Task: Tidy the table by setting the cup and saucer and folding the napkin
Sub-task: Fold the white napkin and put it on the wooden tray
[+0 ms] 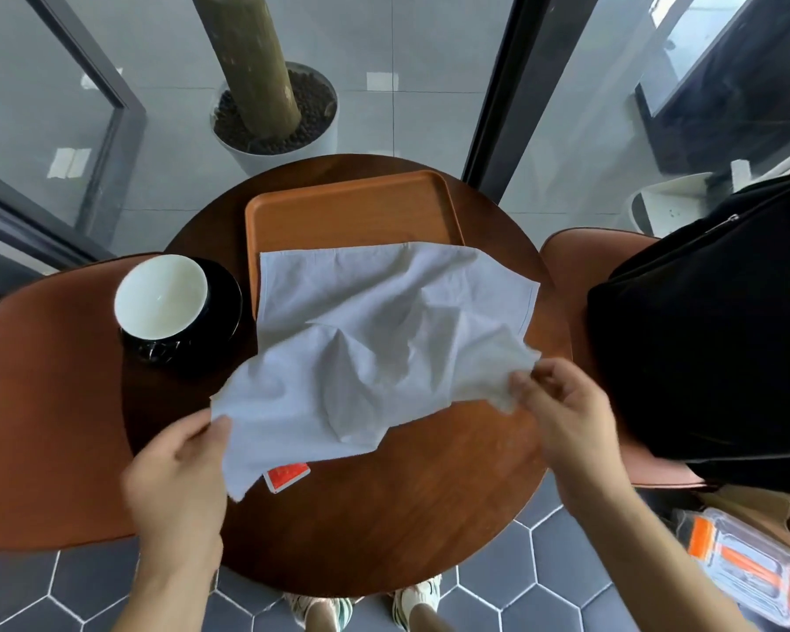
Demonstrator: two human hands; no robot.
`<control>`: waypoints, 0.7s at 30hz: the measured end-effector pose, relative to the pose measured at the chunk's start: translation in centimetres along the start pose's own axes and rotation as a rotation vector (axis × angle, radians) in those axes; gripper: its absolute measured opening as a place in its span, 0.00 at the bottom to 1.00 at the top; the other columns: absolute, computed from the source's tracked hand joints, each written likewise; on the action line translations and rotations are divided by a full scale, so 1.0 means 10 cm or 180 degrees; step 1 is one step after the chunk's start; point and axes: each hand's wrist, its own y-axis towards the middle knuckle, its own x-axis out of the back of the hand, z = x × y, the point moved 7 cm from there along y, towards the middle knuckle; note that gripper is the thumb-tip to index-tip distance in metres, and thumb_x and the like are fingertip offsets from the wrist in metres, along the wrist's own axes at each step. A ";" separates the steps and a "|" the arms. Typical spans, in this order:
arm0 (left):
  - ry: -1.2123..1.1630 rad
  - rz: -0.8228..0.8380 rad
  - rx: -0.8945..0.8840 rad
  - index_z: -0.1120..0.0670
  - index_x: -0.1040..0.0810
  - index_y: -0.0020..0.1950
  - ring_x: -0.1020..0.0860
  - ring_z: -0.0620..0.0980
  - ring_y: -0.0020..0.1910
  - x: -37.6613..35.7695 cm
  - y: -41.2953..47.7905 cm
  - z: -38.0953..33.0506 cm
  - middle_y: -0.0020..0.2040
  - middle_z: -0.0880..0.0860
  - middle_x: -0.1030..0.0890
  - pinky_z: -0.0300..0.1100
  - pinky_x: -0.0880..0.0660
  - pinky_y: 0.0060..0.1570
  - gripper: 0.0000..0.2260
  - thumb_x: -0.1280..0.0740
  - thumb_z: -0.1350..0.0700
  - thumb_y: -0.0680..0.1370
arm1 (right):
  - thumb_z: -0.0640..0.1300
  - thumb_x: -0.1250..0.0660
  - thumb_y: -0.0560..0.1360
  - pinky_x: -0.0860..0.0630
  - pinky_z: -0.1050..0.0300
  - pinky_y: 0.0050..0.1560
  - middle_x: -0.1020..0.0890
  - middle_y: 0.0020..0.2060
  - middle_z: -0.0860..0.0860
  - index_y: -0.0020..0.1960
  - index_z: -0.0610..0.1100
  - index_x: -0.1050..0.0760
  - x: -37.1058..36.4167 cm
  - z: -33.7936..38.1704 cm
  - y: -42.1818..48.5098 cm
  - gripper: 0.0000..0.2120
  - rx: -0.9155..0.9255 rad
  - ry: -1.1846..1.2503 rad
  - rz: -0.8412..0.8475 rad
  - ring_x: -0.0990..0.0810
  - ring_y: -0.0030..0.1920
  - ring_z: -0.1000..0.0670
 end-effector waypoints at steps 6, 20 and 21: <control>0.0105 -0.0129 -0.0334 0.47 0.15 0.55 0.20 0.32 0.36 0.00 0.25 -0.20 0.37 0.37 0.17 0.32 0.25 0.42 0.09 0.27 0.53 0.76 | 0.55 0.31 0.76 0.23 0.56 0.34 0.16 0.36 0.57 0.45 0.56 0.20 0.18 0.34 0.54 0.04 0.0434 -0.0510 -0.0385 0.17 0.36 0.53; 0.1882 0.0915 -0.1020 0.50 0.21 0.65 0.21 0.51 0.46 0.08 -0.13 0.31 0.55 0.49 0.22 0.45 0.29 0.46 0.18 0.27 0.59 0.76 | 0.44 0.28 0.76 0.24 0.52 0.52 0.21 0.58 0.52 0.62 0.49 0.21 0.33 -0.65 -0.35 0.15 0.0564 -0.2231 -0.0181 0.23 0.57 0.47; 0.2083 0.0974 -0.1391 0.52 0.20 0.64 0.21 0.52 0.44 0.07 -0.19 0.26 0.55 0.49 0.24 0.44 0.29 0.45 0.18 0.26 0.61 0.74 | 0.43 0.28 0.76 0.25 0.52 0.51 0.21 0.58 0.52 0.62 0.48 0.20 0.32 -0.64 -0.40 0.14 0.0654 -0.2301 -0.0192 0.23 0.57 0.47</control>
